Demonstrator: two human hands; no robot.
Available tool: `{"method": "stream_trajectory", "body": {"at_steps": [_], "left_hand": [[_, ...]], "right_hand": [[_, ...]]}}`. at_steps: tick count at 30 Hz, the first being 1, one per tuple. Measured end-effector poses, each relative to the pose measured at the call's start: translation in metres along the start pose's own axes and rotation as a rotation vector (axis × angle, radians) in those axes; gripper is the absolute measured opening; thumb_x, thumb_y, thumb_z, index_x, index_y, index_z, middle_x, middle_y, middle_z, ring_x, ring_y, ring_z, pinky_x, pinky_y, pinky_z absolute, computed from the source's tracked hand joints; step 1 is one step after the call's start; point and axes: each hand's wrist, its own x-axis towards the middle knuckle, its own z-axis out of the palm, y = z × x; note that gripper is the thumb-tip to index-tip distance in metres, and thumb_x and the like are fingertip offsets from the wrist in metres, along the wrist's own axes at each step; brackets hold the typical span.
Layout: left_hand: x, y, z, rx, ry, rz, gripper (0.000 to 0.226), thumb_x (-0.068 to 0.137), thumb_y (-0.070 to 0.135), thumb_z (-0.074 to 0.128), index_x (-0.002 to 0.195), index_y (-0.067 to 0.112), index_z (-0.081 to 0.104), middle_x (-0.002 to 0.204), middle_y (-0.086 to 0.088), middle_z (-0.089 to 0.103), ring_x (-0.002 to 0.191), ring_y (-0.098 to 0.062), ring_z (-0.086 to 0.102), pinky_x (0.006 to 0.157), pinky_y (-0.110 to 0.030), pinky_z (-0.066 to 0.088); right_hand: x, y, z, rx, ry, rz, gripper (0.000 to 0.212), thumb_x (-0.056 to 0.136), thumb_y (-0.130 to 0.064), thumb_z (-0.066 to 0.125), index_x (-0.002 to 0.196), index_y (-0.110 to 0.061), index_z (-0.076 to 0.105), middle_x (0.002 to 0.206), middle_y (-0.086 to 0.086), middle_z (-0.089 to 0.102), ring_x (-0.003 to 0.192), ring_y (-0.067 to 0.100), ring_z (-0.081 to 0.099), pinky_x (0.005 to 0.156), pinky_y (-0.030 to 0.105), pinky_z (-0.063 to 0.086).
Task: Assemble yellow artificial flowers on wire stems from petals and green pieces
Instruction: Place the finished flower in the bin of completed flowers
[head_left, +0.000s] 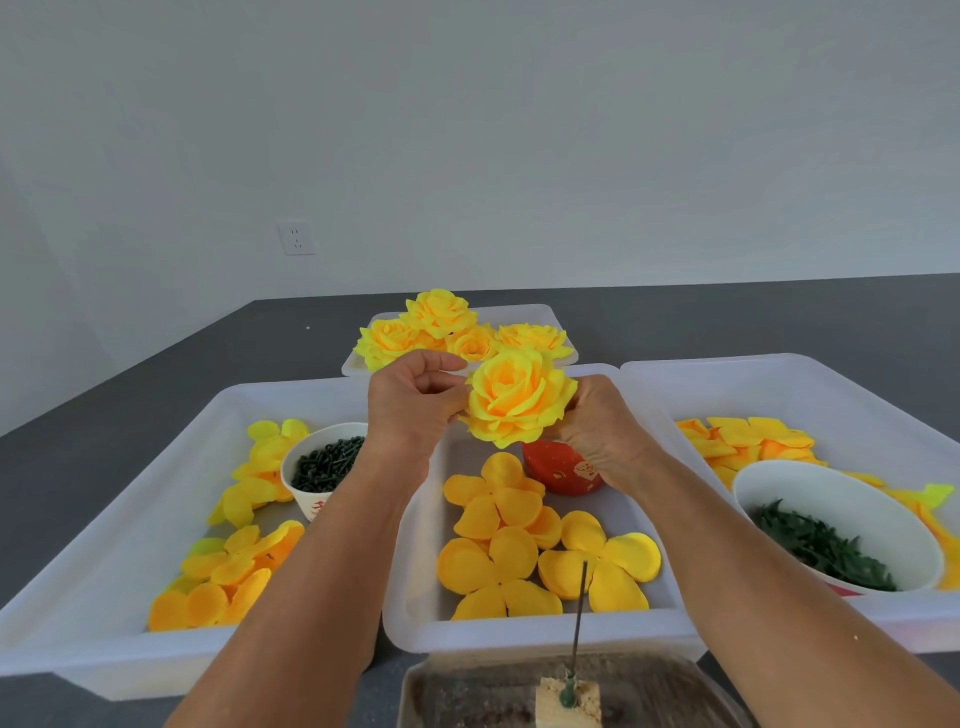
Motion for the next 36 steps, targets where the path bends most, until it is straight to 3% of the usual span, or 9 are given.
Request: {"method": "stream_trajectory", "body": {"at_steps": [5, 10, 14, 17, 21, 26, 29, 33, 36], "left_hand": [[-0.0006, -0.002, 0.0012, 0.189, 0.059, 0.178, 0.029, 0.073, -0.01, 0.068, 0.076, 0.019, 0.062, 0.068, 0.0, 0.066, 0.049, 0.0, 0.057, 0.051, -0.013, 0.047], [0.0006, -0.001, 0.0019, 0.074, -0.004, 0.093, 0.024, 0.081, -0.009, 0.062, 0.073, 0.013, 0.064, 0.071, -0.001, 0.063, 0.05, 0.0, 0.056, 0.051, -0.014, 0.049], [0.0003, -0.0028, 0.0029, 0.099, -0.033, 0.006, 0.024, 0.084, -0.002, 0.061, 0.07, 0.017, 0.066, 0.066, 0.001, 0.063, 0.05, 0.002, 0.056, 0.052, -0.014, 0.048], [0.0002, -0.0035, 0.0044, 0.17, 0.01, 0.016, 0.026, 0.089, 0.016, 0.061, 0.064, 0.021, 0.065, 0.058, 0.007, 0.061, 0.054, 0.001, 0.054, 0.054, -0.015, 0.044], [-0.0012, -0.0008, 0.0062, 0.078, 0.001, -0.016, 0.028, 0.088, 0.023, 0.063, 0.061, 0.019, 0.065, 0.052, 0.015, 0.061, 0.051, 0.009, 0.054, 0.048, -0.005, 0.041], [-0.0004, -0.0008, 0.0039, 0.045, -0.048, -0.009, 0.017, 0.084, 0.006, 0.065, 0.067, 0.012, 0.064, 0.069, 0.001, 0.061, 0.052, 0.006, 0.054, 0.049, -0.006, 0.041], [0.0011, -0.0048, 0.0031, 0.21, -0.042, 0.089, 0.019, 0.085, 0.01, 0.065, 0.066, 0.013, 0.062, 0.063, 0.0, 0.057, 0.057, -0.005, 0.047, 0.052, -0.01, 0.039], [0.0023, -0.0079, 0.0028, 0.304, -0.04, 0.188, 0.027, 0.085, 0.01, 0.065, 0.061, 0.019, 0.056, 0.056, 0.006, 0.051, 0.05, 0.0, 0.043, 0.051, -0.009, 0.035], [0.0026, -0.0083, 0.0037, 0.296, -0.038, 0.168, 0.022, 0.089, 0.018, 0.061, 0.068, 0.016, 0.057, 0.065, 0.001, 0.055, 0.059, -0.007, 0.048, 0.059, -0.025, 0.046]], "right_hand": [[0.0012, 0.0003, 0.0008, 0.038, 0.043, -0.008, 0.012, 0.077, -0.004, 0.073, 0.086, 0.004, 0.073, 0.085, 0.021, 0.071, 0.087, 0.037, 0.065, 0.082, 0.048, 0.054], [0.0008, 0.0004, -0.0015, 0.101, 0.076, -0.03, 0.013, 0.078, -0.003, 0.071, 0.09, 0.003, 0.072, 0.089, 0.018, 0.071, 0.086, 0.032, 0.066, 0.082, 0.045, 0.054], [0.0012, 0.0, -0.0026, 0.113, 0.104, -0.058, 0.006, 0.077, -0.003, 0.072, 0.082, -0.005, 0.071, 0.08, 0.004, 0.068, 0.069, 0.005, 0.06, 0.067, 0.021, 0.051], [0.0025, 0.0002, -0.0025, 0.117, 0.112, -0.061, 0.011, 0.076, -0.002, 0.073, 0.08, -0.011, 0.071, 0.074, -0.005, 0.065, 0.065, -0.003, 0.06, 0.062, 0.009, 0.048], [0.0032, 0.001, -0.0017, 0.079, 0.12, -0.061, 0.007, 0.077, -0.003, 0.072, 0.084, -0.003, 0.072, 0.076, -0.001, 0.065, 0.067, 0.004, 0.06, 0.065, 0.015, 0.049], [0.0021, 0.0013, -0.0006, 0.077, 0.054, -0.052, 0.014, 0.074, 0.002, 0.073, 0.086, -0.005, 0.073, 0.073, 0.002, 0.067, 0.069, 0.013, 0.062, 0.07, 0.03, 0.053], [0.0012, 0.0024, 0.0015, -0.002, -0.018, -0.065, 0.007, 0.074, 0.0, 0.074, 0.08, -0.001, 0.073, 0.065, -0.004, 0.064, 0.062, 0.006, 0.056, 0.064, 0.025, 0.046], [0.0018, 0.0027, 0.0015, -0.046, -0.015, -0.073, 0.002, 0.077, 0.0, 0.072, 0.079, 0.001, 0.072, 0.066, -0.001, 0.065, 0.063, 0.008, 0.054, 0.064, 0.024, 0.043], [0.0012, 0.0018, 0.0004, -0.068, 0.026, -0.095, 0.004, 0.075, 0.001, 0.073, 0.077, 0.004, 0.071, 0.066, 0.004, 0.065, 0.063, 0.011, 0.054, 0.066, 0.027, 0.045]]}}
